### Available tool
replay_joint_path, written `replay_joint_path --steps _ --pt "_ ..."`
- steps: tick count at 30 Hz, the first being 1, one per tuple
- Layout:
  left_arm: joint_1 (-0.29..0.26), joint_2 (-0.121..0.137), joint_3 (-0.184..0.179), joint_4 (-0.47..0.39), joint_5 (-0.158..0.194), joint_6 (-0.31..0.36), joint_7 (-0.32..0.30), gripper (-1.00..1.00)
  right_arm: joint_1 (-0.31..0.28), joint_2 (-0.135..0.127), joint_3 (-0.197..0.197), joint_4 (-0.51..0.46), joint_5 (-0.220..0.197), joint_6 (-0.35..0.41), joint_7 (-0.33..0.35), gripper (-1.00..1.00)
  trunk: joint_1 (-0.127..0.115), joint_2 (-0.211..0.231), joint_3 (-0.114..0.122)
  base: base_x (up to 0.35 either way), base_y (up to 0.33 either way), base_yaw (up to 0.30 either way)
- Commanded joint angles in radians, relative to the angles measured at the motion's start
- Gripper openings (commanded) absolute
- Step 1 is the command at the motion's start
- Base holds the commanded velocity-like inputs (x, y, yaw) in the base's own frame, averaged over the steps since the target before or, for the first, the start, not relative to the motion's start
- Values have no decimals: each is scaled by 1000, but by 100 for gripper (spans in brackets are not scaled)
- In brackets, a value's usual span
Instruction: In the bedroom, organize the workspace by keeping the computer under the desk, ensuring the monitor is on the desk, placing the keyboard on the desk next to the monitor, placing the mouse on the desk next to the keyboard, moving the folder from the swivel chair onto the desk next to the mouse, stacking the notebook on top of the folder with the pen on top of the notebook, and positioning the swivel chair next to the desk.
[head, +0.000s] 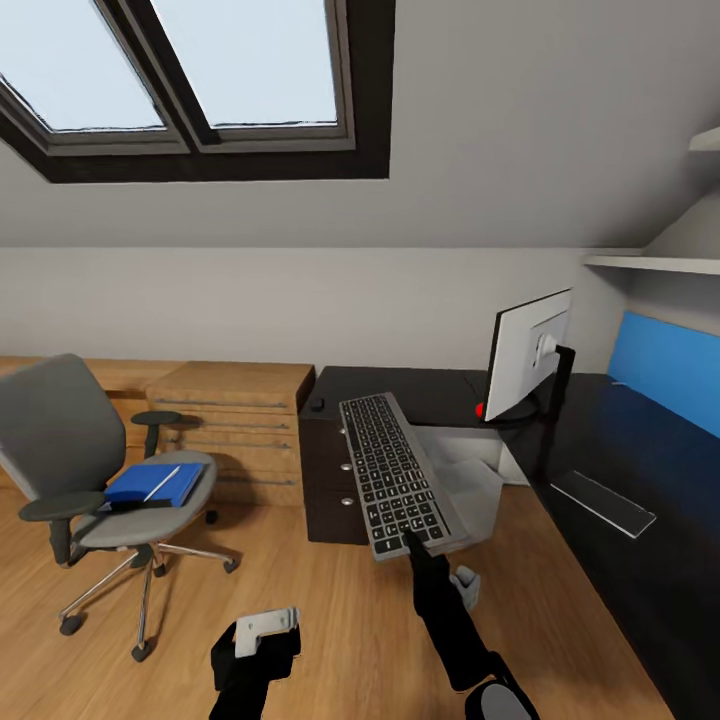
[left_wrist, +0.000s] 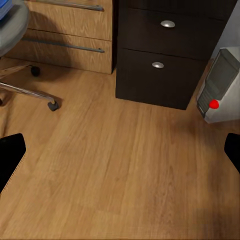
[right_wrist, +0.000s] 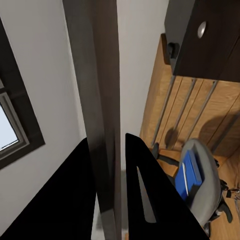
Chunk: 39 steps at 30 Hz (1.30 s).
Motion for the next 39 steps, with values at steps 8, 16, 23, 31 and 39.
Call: replay_joint_path --steps 8,16,23,31,39 --pt "0 1 -1 -3 7 3 6 100 -1 -1 4 1 -12 -7 7 -100 1 0 -1 290 194 0" --pt "0 1 -2 -4 7 3 7 100 -1 -1 4 1 -12 -7 7 -100 1 0 -1 293 196 0" --pt "0 0 -2 -4 7 2 7 100 -1 -1 4 2 -12 -7 5 -100 1 0 -1 295 193 0" --pt "0 1 -3 -4 7 1 7 100 -1 -3 1 1 -12 -8 4 -100 1 0 -1 318 60 0" --pt "0 1 -3 -4 7 1 7 100 -1 -3 2 1 -12 -7 7 -100 1 0 0 324 0 0"
